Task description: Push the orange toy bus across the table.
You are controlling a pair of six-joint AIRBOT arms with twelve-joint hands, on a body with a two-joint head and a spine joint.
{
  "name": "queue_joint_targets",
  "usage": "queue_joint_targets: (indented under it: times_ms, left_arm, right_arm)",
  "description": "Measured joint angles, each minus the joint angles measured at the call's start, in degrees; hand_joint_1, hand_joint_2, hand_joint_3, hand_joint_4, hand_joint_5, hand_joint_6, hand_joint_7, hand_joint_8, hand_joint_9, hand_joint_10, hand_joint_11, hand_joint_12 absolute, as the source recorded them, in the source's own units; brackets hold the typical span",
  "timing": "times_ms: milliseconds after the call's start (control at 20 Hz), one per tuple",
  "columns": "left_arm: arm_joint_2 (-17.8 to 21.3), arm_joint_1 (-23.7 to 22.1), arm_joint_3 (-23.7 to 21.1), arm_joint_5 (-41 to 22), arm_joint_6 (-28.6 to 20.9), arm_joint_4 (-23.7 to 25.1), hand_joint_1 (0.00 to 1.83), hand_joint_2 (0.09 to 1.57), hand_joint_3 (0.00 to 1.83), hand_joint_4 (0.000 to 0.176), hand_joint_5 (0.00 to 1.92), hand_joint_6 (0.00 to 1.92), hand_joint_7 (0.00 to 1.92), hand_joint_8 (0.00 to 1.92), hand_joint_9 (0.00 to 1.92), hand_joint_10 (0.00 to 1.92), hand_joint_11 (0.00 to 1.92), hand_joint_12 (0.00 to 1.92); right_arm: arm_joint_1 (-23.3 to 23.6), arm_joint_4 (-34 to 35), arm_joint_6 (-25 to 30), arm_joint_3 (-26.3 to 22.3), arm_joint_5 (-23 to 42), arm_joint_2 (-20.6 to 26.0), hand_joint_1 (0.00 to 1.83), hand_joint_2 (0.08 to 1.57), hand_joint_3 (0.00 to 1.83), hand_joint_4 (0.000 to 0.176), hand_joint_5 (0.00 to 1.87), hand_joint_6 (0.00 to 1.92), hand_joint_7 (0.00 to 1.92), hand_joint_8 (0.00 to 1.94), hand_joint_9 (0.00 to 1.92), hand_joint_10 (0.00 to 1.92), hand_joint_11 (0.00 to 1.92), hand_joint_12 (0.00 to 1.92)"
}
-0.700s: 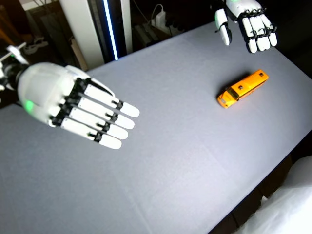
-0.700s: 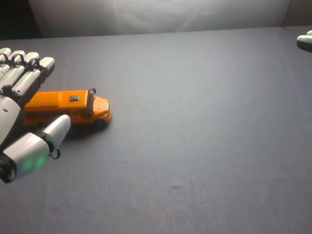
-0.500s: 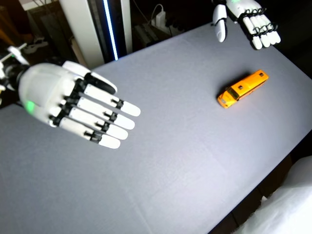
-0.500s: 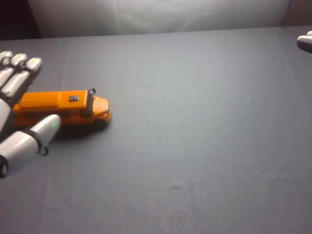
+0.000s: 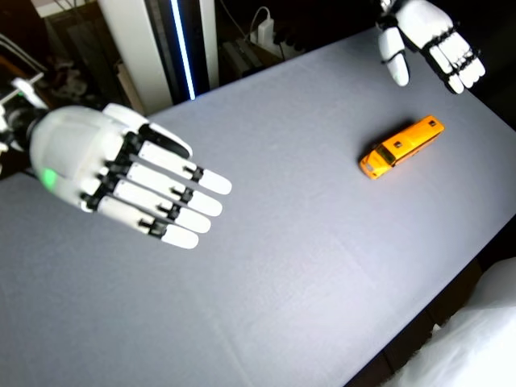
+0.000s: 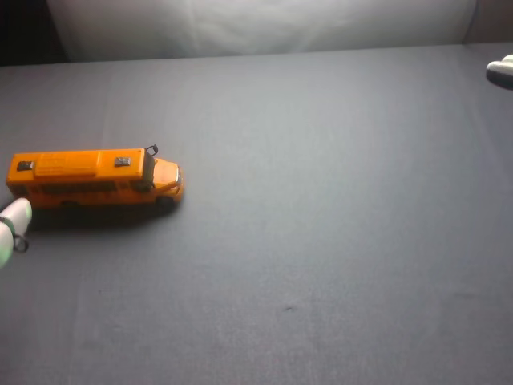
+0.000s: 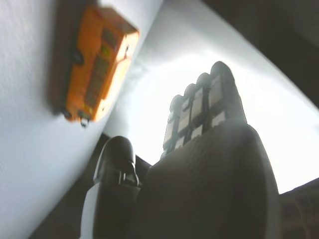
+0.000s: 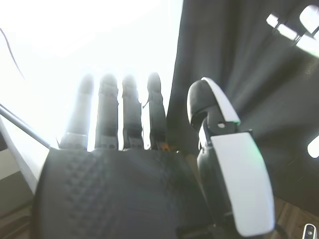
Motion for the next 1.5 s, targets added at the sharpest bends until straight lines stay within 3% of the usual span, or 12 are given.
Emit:
queue_joint_targets:
  times_ms: [100,150,400,550,600,650,700,750,1000,1100,1400,1500]
  left_arm:
    - [-1.1,0.0,1.7,2.9,0.2,-1.8,0.0,1.37,0.0,0.0,0.04,0.0,0.07,0.0,0.07,0.0,0.0,0.0]
    - [-1.4,0.0,2.5,4.1,0.2,-2.8,0.0,1.37,0.0,0.0,0.03,0.0,0.06,0.0,0.07,0.0,0.0,0.0]
    - [-2.5,0.0,4.5,7.5,0.7,-6.4,0.0,1.41,0.01,0.0,0.0,0.0,0.04,0.0,0.07,0.0,0.0,0.0]
    - [-3.0,-0.2,5.2,8.9,0.7,-6.0,0.0,1.36,0.0,0.001,0.0,0.0,0.04,0.0,0.07,0.0,0.0,0.0]
    - [-3.3,-0.5,5.6,9.2,0.8,-5.7,0.0,1.36,0.0,0.029,0.0,0.0,0.05,0.0,0.07,0.0,0.0,0.0]
    - [-3.7,-1.0,5.6,9.4,0.7,-5.6,0.0,1.36,0.0,0.037,0.0,0.0,0.06,0.01,0.08,0.01,0.0,0.0]
    - [-4.3,-1.6,5.6,9.5,0.7,-5.2,0.0,1.35,0.0,0.022,0.01,0.0,0.08,0.01,0.1,0.01,0.0,0.0]
    - [-4.8,-2.3,6.0,9.8,0.7,-5.0,0.0,1.37,0.0,0.0,0.02,0.01,0.08,0.01,0.09,0.0,0.0,0.0]
    - [-7.1,-5.9,6.6,11.9,2.4,-0.8,0.0,1.41,0.01,0.0,0.04,0.01,0.07,0.01,0.09,0.01,0.0,0.0]
    - [-7.7,-6.8,6.6,12.6,2.5,1.6,0.0,1.41,0.01,0.0,0.04,0.01,0.09,0.01,0.09,0.01,0.0,0.0]
    - [-6.9,-7.3,3.6,10.1,2.4,3.1,0.0,1.4,0.0,0.0,0.02,0.01,0.07,0.0,0.07,0.0,0.0,0.0]
    - [-5.8,-6.5,3.0,6.1,-2.8,6.4,0.0,1.4,0.0,0.0,0.06,0.02,0.08,0.01,0.06,0.0,0.0,0.0]
  right_arm:
    - [0.0,-0.3,0.4,0.1,0.0,-0.2,0.56,1.39,0.0,0.015,0.39,0.0,0.34,0.0,0.28,0.0,0.11,0.3]
    - [0.0,-0.3,0.4,0.2,-0.1,-0.2,0.53,1.39,0.0,0.024,0.38,0.0,0.34,0.0,0.28,0.0,0.11,0.28]
    - [0.0,0.0,0.8,0.3,0.0,-0.5,0.45,1.39,0.0,0.032,0.39,0.0,0.35,0.0,0.28,0.0,0.1,0.28]
    - [0.0,-0.1,0.8,0.3,-0.2,-0.7,0.43,1.38,0.0,0.025,0.4,0.0,0.37,0.01,0.31,0.01,0.14,0.3]
    - [0.0,0.1,0.8,0.3,-0.2,-0.7,0.42,1.39,0.0,0.021,0.4,0.0,0.37,0.0,0.31,0.01,0.14,0.3]
    - [0.0,0.1,0.8,0.3,-0.3,-0.7,0.43,1.39,0.0,0.019,0.4,0.0,0.37,0.0,0.31,0.0,0.13,0.3]
    - [0.0,0.0,0.8,0.3,-0.3,-0.7,0.44,1.39,0.0,0.017,0.4,0.0,0.36,0.0,0.3,0.0,0.13,0.29]
    - [0.0,0.0,0.8,0.3,-0.3,-0.7,0.42,1.39,0.0,0.027,0.4,0.0,0.36,0.0,0.3,0.0,0.13,0.29]
    - [0.0,0.1,0.9,0.3,-0.3,-0.8,0.44,1.39,0.0,0.019,0.4,0.0,0.37,0.01,0.31,0.0,0.13,0.28]
    - [-0.1,0.1,1.0,0.3,-0.3,-0.9,0.41,1.39,0.0,0.03,0.39,0.0,0.37,0.0,0.3,0.0,0.11,0.27]
    - [-0.3,0.1,1.4,0.3,-0.4,-1.0,0.4,1.38,0.0,0.027,0.4,0.0,0.36,0.0,0.3,0.0,0.13,0.25]
    - [-0.3,0.1,1.4,0.3,-0.4,-1.0,0.41,1.38,0.0,0.03,0.39,0.0,0.36,0.0,0.29,0.0,0.12,0.24]
